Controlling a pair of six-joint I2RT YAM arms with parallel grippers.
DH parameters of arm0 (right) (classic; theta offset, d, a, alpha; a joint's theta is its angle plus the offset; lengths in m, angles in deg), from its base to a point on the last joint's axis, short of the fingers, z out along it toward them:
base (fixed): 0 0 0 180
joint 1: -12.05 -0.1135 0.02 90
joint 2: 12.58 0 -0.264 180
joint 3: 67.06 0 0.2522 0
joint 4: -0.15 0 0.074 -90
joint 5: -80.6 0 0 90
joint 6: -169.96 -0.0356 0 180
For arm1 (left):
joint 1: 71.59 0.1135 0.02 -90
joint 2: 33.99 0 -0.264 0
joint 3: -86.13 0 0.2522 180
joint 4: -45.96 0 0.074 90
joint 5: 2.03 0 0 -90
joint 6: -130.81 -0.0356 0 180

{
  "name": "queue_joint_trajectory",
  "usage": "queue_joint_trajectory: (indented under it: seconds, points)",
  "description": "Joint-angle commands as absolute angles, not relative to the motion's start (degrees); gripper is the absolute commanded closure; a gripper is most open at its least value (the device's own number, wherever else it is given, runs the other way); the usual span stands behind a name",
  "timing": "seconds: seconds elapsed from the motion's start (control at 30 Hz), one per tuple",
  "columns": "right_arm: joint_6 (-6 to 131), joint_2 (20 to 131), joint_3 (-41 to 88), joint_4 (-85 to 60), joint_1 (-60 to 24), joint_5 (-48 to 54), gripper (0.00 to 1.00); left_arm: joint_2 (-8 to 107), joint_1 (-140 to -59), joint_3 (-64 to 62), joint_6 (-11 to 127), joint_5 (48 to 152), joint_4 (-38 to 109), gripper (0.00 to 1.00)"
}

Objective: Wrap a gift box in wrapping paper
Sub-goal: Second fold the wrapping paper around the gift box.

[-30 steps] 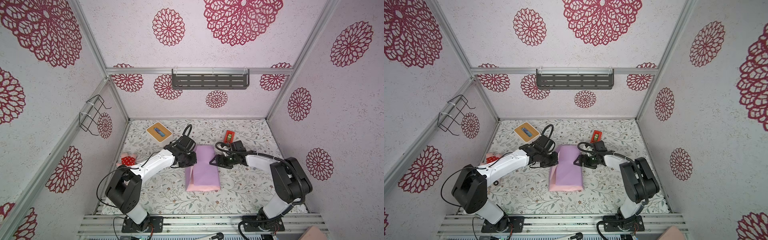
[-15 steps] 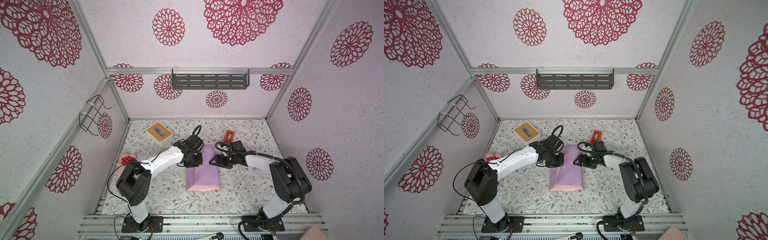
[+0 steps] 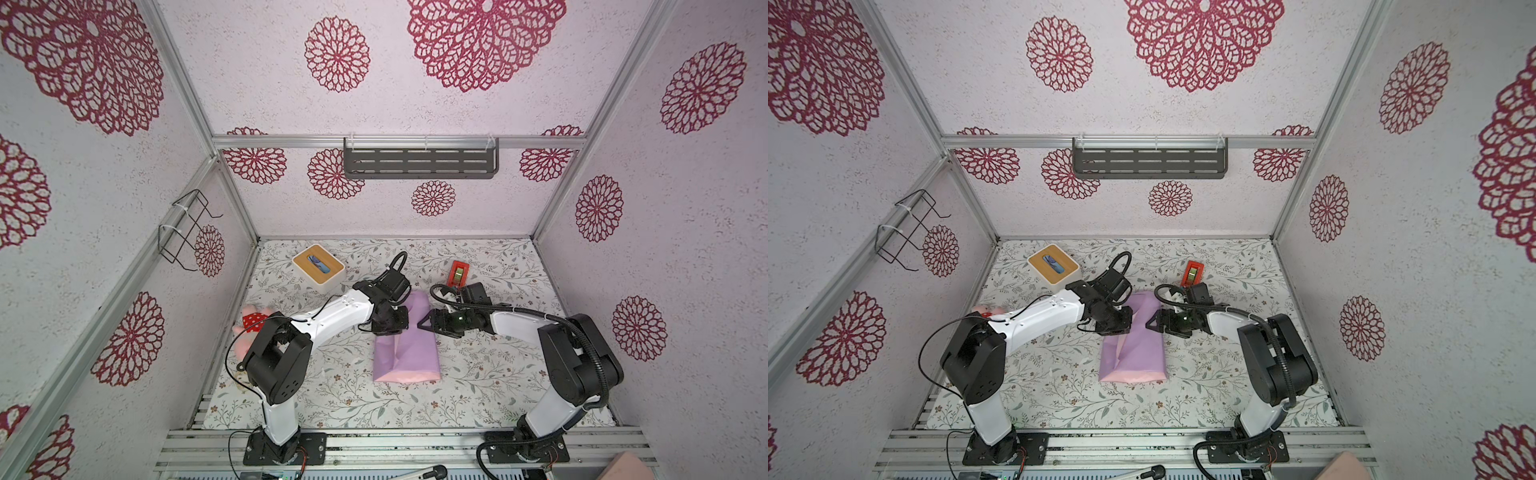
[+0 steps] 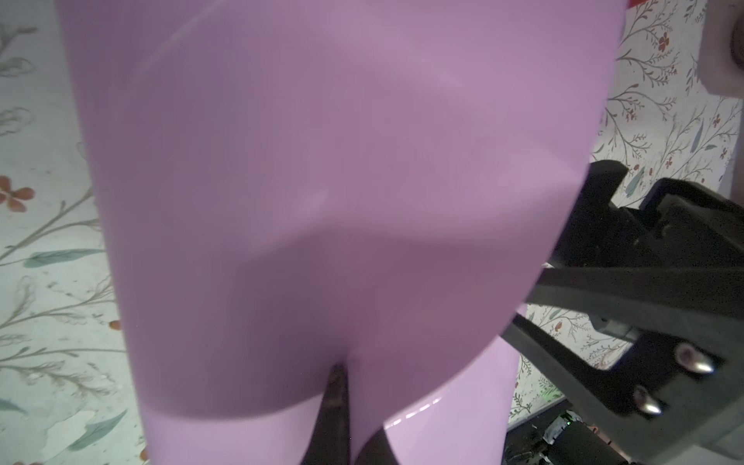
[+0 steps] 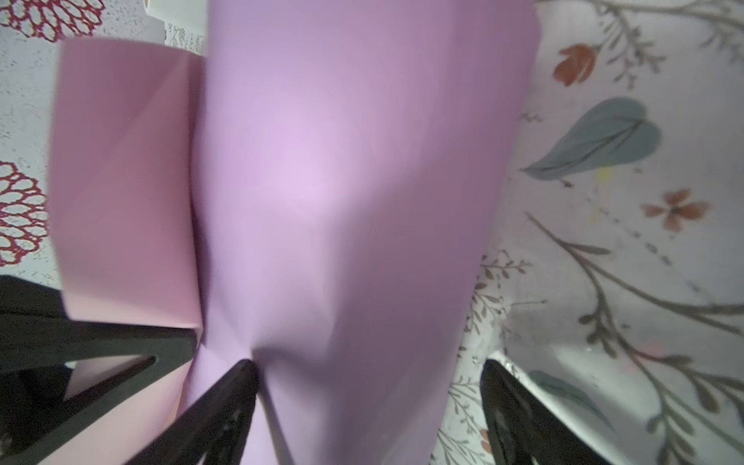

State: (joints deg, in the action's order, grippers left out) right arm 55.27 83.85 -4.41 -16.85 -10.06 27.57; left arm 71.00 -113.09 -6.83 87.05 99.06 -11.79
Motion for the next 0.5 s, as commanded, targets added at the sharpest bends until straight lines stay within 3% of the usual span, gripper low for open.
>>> queue_joint_trajectory:
  seconds: [0.0, 0.47]
  points:
    - [55.47, 86.57, -7.23, -22.09, -11.34, 20.39, 0.13, 71.87, -113.7, -8.48, 88.08, 99.82, -10.46, 1.0]
    - [54.3, 86.17, -7.97, -21.34, -11.84, 20.13, 0.13, 73.53, -113.61, -7.76, 91.52, 103.08, -3.87, 1.0]
